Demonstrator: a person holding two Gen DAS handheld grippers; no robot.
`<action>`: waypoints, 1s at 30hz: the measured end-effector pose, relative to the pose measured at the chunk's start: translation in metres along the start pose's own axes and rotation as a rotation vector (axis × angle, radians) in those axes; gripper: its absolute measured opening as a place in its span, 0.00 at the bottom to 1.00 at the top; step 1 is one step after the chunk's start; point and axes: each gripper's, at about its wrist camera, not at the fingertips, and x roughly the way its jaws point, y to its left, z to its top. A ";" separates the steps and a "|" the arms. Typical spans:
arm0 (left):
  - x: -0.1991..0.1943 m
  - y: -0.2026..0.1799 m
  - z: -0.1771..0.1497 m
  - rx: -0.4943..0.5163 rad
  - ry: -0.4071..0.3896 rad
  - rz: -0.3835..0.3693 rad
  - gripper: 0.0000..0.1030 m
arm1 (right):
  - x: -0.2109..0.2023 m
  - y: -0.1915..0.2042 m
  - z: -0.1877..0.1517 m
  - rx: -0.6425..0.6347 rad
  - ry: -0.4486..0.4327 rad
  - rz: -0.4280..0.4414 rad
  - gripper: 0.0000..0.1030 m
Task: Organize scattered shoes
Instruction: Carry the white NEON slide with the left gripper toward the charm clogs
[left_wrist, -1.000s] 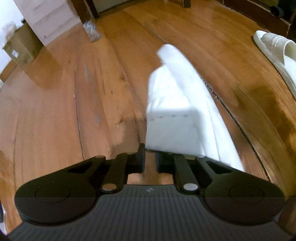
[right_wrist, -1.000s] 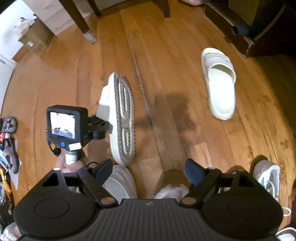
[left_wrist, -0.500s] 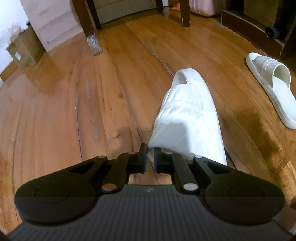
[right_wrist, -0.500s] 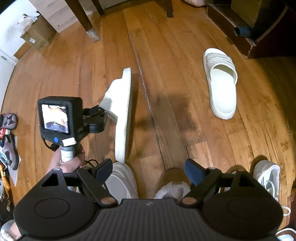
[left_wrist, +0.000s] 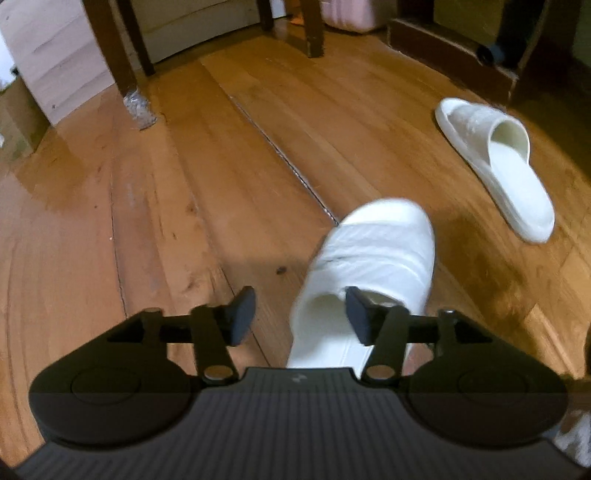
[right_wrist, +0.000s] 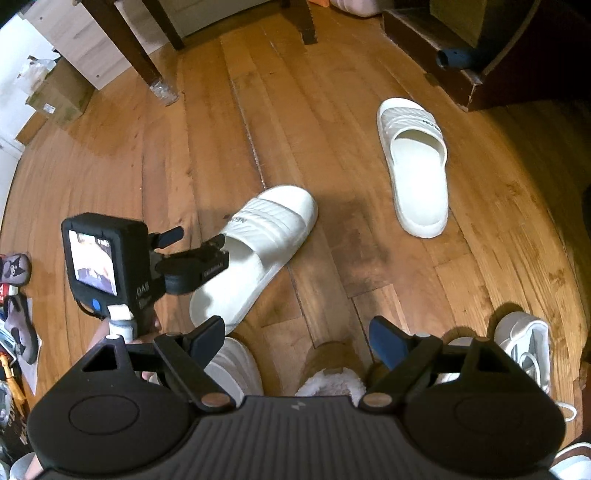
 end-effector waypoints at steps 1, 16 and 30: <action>0.002 -0.003 -0.002 0.023 0.002 0.008 0.65 | 0.000 0.000 0.000 0.001 0.000 0.000 0.84; 0.036 -0.011 -0.006 -0.011 0.043 -0.001 0.07 | -0.001 0.008 -0.001 -0.012 -0.018 0.001 0.83; -0.059 0.046 0.024 -0.240 -0.128 -0.088 0.00 | 0.008 0.004 0.002 0.025 0.009 0.015 0.83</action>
